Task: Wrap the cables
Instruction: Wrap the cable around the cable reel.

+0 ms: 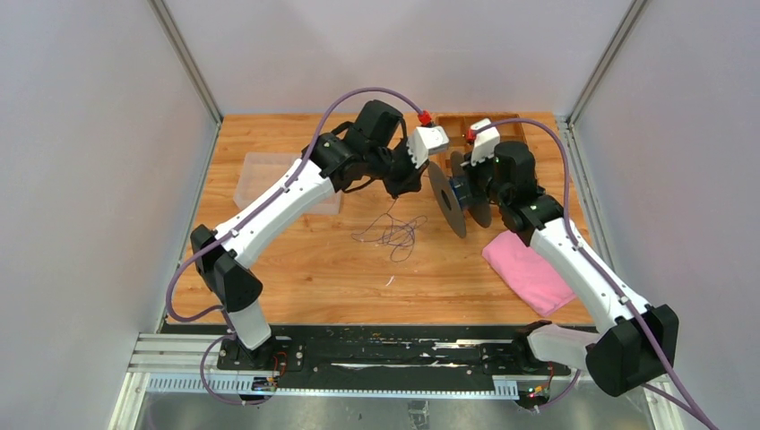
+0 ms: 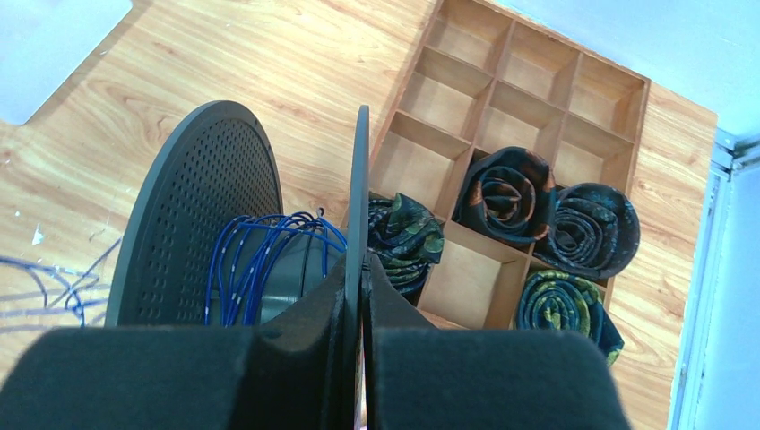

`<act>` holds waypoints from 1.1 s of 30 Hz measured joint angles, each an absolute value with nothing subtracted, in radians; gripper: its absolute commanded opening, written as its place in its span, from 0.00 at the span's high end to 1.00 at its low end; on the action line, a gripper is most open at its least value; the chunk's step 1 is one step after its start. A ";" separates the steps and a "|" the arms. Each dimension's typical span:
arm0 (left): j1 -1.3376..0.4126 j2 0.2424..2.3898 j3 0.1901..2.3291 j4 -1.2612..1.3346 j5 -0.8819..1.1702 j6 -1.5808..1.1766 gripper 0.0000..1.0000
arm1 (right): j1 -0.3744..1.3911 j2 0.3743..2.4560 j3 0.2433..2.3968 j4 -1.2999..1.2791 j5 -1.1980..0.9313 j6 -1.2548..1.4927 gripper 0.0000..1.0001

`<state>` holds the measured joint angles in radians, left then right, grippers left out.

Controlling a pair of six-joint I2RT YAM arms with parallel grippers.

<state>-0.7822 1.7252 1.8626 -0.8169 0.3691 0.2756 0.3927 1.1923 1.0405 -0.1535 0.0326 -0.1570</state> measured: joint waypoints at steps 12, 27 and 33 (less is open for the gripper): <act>-0.695 1.754 1.885 -0.818 0.397 0.253 1.00 | 0.393 1.161 1.010 -0.155 -0.098 -0.199 0.99; -0.576 1.794 1.818 -0.793 0.417 0.228 0.96 | 0.393 1.154 1.064 -0.218 -0.195 -0.186 0.99; -0.546 1.794 1.746 -0.753 0.415 0.223 0.95 | 0.394 1.155 1.122 -0.255 -0.240 -0.156 0.99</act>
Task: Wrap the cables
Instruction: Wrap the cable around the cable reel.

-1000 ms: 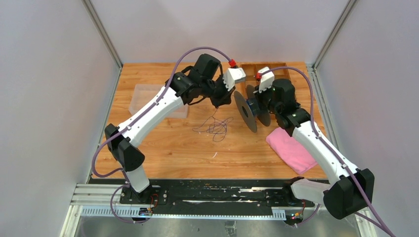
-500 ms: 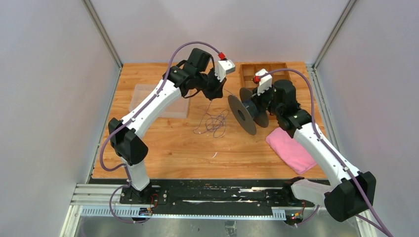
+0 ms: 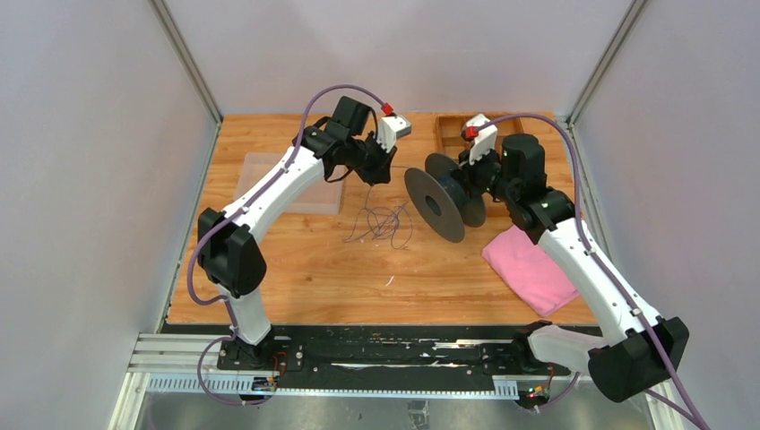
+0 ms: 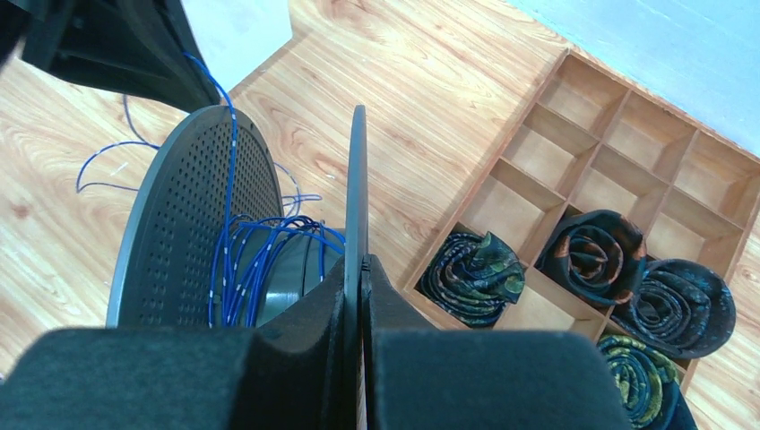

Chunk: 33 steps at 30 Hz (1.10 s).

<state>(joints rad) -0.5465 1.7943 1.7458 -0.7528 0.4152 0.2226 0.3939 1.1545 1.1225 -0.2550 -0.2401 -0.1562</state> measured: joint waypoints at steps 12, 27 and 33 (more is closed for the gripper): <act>-0.504 1.794 1.664 -0.674 0.431 0.207 0.90 | 0.390 1.158 1.232 -0.338 -0.296 -0.104 0.99; -0.474 1.781 1.508 -0.501 0.515 0.120 0.84 | 0.355 1.180 1.364 -0.390 -0.323 -0.025 0.99; -0.474 1.781 1.463 -0.413 0.530 0.088 0.83 | 0.344 1.196 1.401 -0.403 -0.332 0.006 0.99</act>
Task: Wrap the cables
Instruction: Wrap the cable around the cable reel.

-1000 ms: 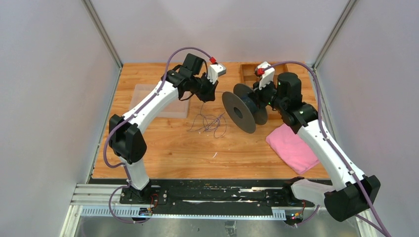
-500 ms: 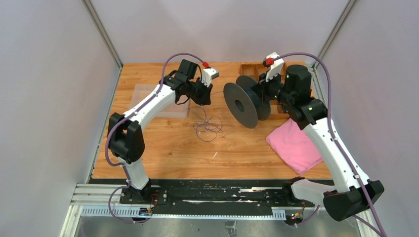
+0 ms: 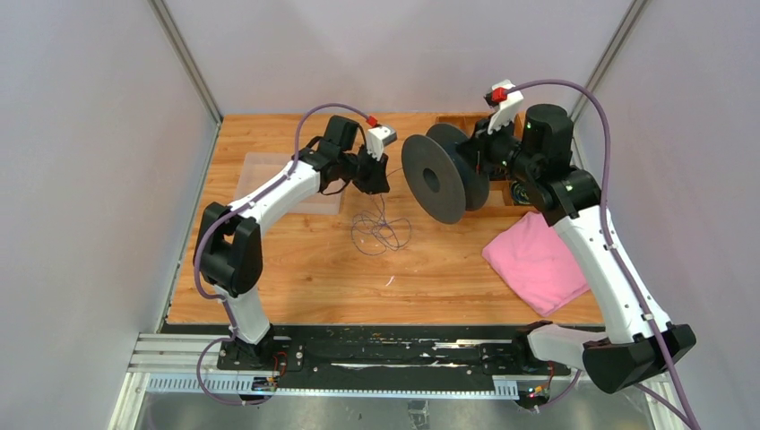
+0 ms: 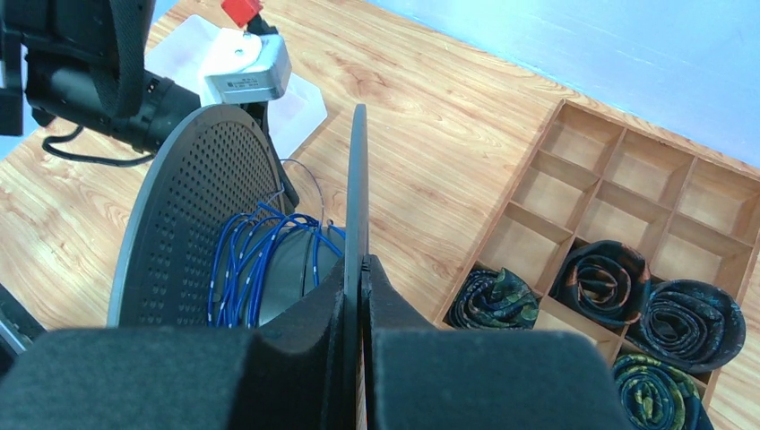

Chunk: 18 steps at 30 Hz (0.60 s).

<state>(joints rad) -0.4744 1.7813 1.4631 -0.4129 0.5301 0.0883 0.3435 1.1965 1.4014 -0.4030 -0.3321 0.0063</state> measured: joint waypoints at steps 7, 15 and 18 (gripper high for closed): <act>-0.474 1.782 1.390 -0.324 0.551 0.036 0.79 | 0.339 1.214 1.457 -0.428 -0.331 0.027 0.99; -0.481 1.787 1.341 -0.246 0.553 0.001 0.79 | 0.329 1.221 1.512 -0.440 -0.328 0.039 0.99; -0.492 1.791 1.325 -0.227 0.550 -0.005 0.78 | 0.326 1.222 1.528 -0.440 -0.328 0.043 0.99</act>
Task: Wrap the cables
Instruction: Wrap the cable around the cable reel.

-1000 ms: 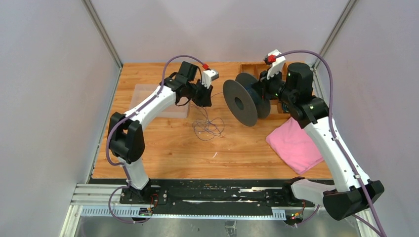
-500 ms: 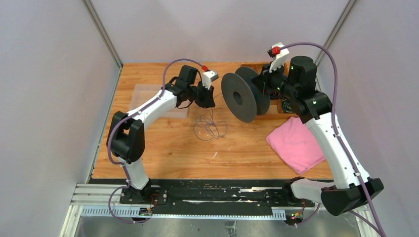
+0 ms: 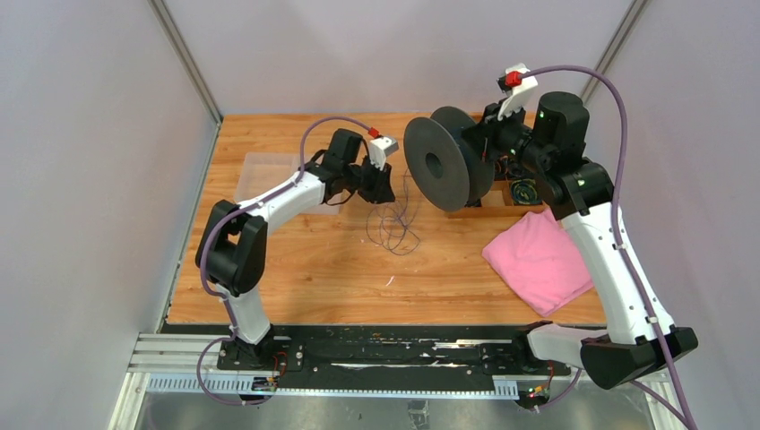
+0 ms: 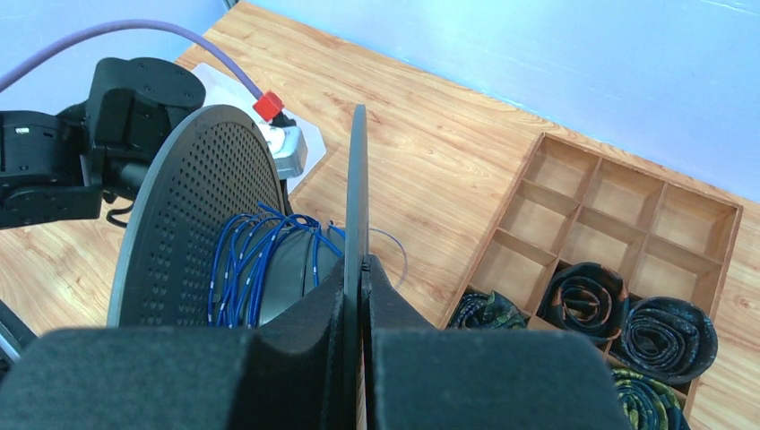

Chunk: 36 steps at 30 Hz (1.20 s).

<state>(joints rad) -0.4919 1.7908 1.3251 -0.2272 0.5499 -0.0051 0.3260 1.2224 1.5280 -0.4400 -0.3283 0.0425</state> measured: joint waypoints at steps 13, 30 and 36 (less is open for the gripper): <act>-0.499 1.745 1.247 -0.192 0.604 0.030 0.64 | 0.325 1.224 1.531 -0.448 -0.325 0.043 0.99; -0.420 1.755 1.298 -0.100 0.743 -0.189 0.36 | 0.325 1.234 1.547 -0.470 -0.555 0.029 0.99; -0.421 1.810 1.307 -0.082 0.776 -0.345 0.33 | 0.325 1.250 1.548 -0.471 -0.595 0.029 0.99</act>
